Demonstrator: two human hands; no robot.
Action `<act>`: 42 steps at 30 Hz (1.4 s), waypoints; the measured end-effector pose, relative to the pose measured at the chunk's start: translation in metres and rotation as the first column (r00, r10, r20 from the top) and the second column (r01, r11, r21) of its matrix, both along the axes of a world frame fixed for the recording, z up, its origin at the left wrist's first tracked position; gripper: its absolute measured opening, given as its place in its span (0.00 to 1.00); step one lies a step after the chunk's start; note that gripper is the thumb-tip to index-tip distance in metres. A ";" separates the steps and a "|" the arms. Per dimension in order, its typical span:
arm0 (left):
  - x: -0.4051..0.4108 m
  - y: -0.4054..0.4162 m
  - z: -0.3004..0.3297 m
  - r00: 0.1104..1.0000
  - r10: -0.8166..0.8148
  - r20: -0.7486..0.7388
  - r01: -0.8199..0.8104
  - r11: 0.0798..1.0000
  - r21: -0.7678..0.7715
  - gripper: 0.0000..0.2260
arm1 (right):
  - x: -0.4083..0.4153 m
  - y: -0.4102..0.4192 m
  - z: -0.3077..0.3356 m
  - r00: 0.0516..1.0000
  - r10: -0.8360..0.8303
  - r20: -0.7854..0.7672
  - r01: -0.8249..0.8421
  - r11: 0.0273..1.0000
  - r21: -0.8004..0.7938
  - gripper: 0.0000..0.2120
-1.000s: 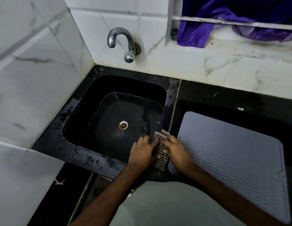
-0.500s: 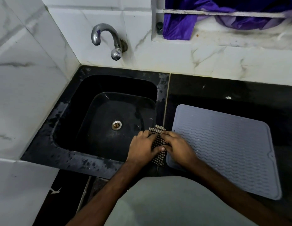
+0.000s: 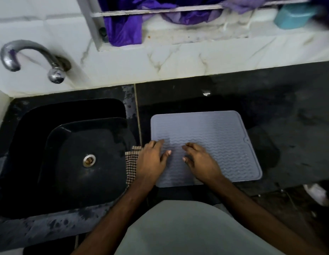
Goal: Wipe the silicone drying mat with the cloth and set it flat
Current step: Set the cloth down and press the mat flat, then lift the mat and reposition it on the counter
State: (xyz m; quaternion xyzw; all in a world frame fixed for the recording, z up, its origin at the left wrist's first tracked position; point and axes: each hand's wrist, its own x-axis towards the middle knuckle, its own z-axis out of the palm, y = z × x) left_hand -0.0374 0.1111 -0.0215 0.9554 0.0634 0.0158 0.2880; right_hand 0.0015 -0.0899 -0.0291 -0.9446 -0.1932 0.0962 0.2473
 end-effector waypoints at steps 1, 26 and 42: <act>0.003 -0.006 -0.002 1.000 0.005 -0.018 -0.006 0.999 -0.034 0.22 | 0.001 -0.014 0.000 0.999 -0.037 -0.009 0.037 0.999 0.001 0.22; 0.037 -0.047 -0.016 0.884 0.431 -0.182 -0.446 0.894 -0.046 0.30 | 0.059 -0.167 -0.013 0.866 -0.495 -0.075 0.490 0.869 -0.074 0.24; 0.068 -0.033 0.004 0.789 0.426 -0.443 -0.584 0.295 -0.756 0.17 | 0.102 -0.177 0.001 0.851 -0.502 -0.155 0.507 0.862 -0.009 0.18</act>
